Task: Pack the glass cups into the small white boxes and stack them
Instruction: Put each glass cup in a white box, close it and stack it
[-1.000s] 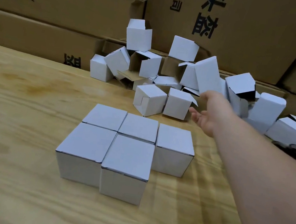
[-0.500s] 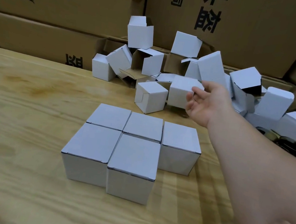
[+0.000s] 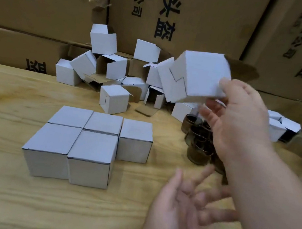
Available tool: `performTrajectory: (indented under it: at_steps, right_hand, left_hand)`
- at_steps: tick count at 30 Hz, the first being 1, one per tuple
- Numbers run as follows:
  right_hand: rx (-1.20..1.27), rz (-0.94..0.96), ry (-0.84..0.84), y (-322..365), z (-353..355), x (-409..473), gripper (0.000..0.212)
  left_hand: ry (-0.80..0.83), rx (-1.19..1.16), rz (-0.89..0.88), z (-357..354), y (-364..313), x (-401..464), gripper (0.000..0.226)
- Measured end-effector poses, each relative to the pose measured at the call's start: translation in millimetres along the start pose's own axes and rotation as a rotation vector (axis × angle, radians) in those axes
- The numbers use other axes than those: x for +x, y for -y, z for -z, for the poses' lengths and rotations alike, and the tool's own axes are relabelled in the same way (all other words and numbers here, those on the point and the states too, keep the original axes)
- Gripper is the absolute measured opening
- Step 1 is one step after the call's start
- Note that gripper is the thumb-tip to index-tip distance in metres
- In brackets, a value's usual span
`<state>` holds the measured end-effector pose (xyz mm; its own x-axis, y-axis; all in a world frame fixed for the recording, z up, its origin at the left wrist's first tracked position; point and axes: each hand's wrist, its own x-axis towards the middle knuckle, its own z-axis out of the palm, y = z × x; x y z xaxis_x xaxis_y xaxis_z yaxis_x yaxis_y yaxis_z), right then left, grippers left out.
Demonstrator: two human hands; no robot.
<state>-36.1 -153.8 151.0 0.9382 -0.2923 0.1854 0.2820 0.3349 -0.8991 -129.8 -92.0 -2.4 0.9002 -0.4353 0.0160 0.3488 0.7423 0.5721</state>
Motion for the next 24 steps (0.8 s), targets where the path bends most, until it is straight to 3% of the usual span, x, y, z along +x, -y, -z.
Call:
performTrajectory:
  at_steps: [4, 9, 13, 18, 21, 24]
  right_hand:
    - [-0.144, 0.129, 0.04, -8, 64, -59, 0.041]
    - [-0.294, 0.213, -0.001, -49, 111, -97, 0.017]
    - [-0.373, 0.232, 0.08, -71, 118, -113, 0.021]
    - [-0.56, 0.38, 0.127, -76, 121, -110, 0.015]
    - [-0.577, 0.533, 0.162, -76, 123, -108, 0.009]
    - [-0.582, 0.557, 0.232, -76, 123, -111, 0.024]
  left_hand:
    - [-0.198, 0.072, -0.252, -12, -15, -5, 0.068]
    - [-0.397, 0.299, -0.442, -17, -7, -7, 0.053]
    - [-0.399, 0.451, -0.47, -14, 1, -6, 0.062]
    - [-0.356, 0.554, -0.502, -10, 7, -6, 0.099]
    - [-0.294, 0.566, -0.5, -7, 7, -7, 0.071]
    - [-0.282, 0.552, -0.517, -5, 6, -6, 0.049]
